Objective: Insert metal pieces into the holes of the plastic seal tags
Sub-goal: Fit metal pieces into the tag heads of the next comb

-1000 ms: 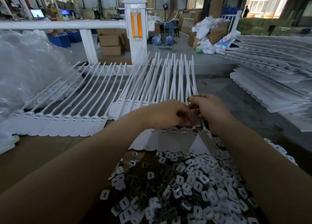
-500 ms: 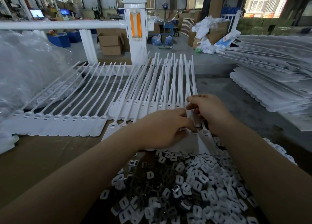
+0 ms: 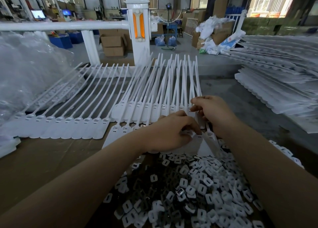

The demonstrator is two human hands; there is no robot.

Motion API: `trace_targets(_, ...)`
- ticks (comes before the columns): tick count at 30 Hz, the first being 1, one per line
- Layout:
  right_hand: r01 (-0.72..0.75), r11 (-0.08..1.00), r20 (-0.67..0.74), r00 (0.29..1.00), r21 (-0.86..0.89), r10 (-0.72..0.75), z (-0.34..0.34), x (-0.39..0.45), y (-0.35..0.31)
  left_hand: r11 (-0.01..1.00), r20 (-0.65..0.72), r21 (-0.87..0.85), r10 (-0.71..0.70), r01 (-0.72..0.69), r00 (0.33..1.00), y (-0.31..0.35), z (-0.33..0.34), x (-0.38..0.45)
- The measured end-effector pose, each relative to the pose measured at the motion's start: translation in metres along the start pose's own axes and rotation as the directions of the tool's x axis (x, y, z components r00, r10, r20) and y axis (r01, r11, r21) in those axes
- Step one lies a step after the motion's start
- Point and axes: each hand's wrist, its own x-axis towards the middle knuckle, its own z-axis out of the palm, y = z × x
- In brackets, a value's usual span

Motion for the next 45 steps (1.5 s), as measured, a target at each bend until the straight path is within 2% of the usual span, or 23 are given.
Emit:
trace_targets(4,0.004,1.000,0.004,1.000,0.001,-0.004,-0.001,0.000,0.000,0.999,-0.014,-0.035,0.006,-0.006,1.000,0.000,-0.001,-0.001)
trace_targets(10,-0.002,1.000,-0.002,1.000,0.001,0.002,0.000,-0.001,-0.001,0.999,-0.027,0.044,0.012,-0.011,1.000,0.003,0.003,-0.002)
trace_targets(18,-0.002,1.000,-0.008,1.000,-0.009,0.002,0.001,-0.001,0.000,0.999,-0.002,-0.040,-0.025,0.025,1.000,0.003,0.002,-0.001)
trace_targets(27,0.000,1.000,-0.003,1.000,-0.011,0.000,0.001,-0.002,0.000,0.996,-0.025,0.094,0.013,-0.010,1.000,0.009,0.004,-0.005)
trace_targets(37,-0.001,1.000,0.004,1.000,-0.026,0.001,0.000,-0.004,-0.002,1.000,-0.026,0.016,0.014,-0.014,1.000,0.009,0.000,-0.006)
trace_targets(41,-0.004,1.000,-0.004,1.000,-0.029,0.004,0.000,-0.004,-0.002,0.993,-0.021,0.109,0.040,-0.038,0.999,0.008,0.002,-0.004)
trace_targets(45,-0.008,1.000,0.002,1.000,-0.026,0.008,0.000,-0.004,-0.003,0.987,-0.042,0.126,0.101,-0.095,0.994,0.005,0.000,-0.005)
